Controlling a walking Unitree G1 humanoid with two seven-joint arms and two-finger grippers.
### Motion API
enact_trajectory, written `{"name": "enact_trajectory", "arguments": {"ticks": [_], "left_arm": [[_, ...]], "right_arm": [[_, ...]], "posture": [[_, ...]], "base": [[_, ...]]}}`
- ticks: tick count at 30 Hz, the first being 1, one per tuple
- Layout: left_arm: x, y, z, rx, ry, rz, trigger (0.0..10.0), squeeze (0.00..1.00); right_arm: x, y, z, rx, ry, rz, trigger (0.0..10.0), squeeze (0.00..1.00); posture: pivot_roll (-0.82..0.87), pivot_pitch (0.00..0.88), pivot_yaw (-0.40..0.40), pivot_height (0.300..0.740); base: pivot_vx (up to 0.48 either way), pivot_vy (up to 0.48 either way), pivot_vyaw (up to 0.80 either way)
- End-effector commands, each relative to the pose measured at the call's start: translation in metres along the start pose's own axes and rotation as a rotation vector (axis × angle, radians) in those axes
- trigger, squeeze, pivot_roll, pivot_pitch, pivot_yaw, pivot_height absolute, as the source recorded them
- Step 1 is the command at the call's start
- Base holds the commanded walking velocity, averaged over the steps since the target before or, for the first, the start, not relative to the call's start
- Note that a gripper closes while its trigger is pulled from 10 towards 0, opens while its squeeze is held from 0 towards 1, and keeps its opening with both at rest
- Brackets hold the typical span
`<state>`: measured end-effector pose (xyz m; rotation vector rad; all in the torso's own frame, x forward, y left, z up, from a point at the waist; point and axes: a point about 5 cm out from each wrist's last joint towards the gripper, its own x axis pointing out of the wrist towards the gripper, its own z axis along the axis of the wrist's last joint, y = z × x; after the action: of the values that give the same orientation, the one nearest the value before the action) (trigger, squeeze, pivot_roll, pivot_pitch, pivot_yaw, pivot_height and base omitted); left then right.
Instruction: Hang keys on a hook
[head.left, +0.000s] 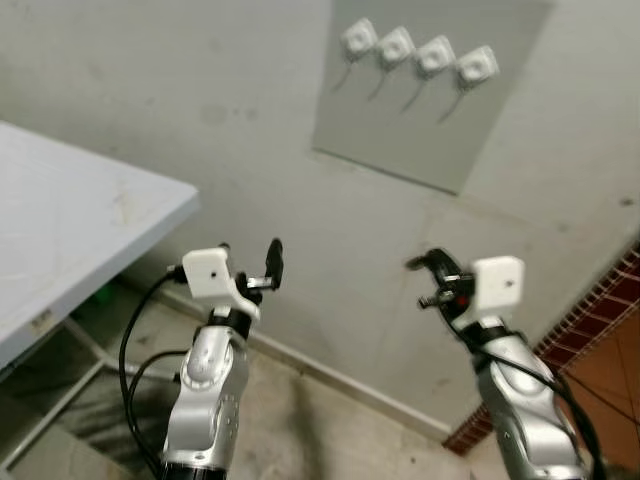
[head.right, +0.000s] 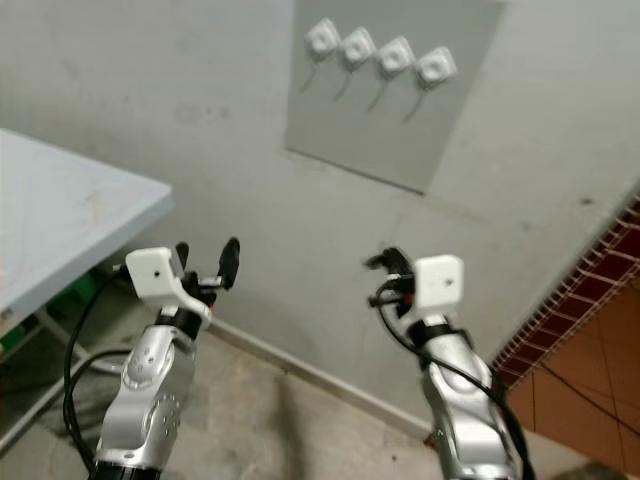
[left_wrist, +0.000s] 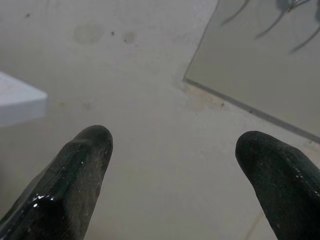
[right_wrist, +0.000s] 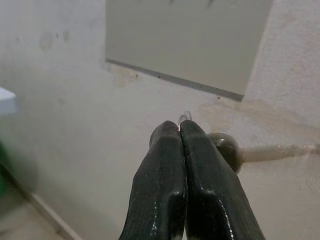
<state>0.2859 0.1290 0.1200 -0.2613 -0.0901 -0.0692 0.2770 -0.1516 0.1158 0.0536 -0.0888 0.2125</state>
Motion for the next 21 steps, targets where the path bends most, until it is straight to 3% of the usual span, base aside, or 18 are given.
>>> {"name": "enact_trajectory", "arguments": {"ticks": [1,21], "left_arm": [[-0.0004,-0.0072,-0.0019,-0.046,0.006,0.009,10.0,0.00],[0.0020,-0.0037,-0.0037,-0.093,0.036,0.035,10.0,0.00]], "right_arm": [[0.0037,0.0022,0.0054,-0.010,-0.016,0.010,10.0,0.00],[0.0041,0.0006,0.0076,-0.013,-0.026,0.001,10.0,0.00]], "posture": [[-0.06,0.000,-0.086,0.740],[-0.06,0.000,-0.083,0.740]], "base": [[0.000,0.000,0.00],[0.000,0.029,0.00]]}}
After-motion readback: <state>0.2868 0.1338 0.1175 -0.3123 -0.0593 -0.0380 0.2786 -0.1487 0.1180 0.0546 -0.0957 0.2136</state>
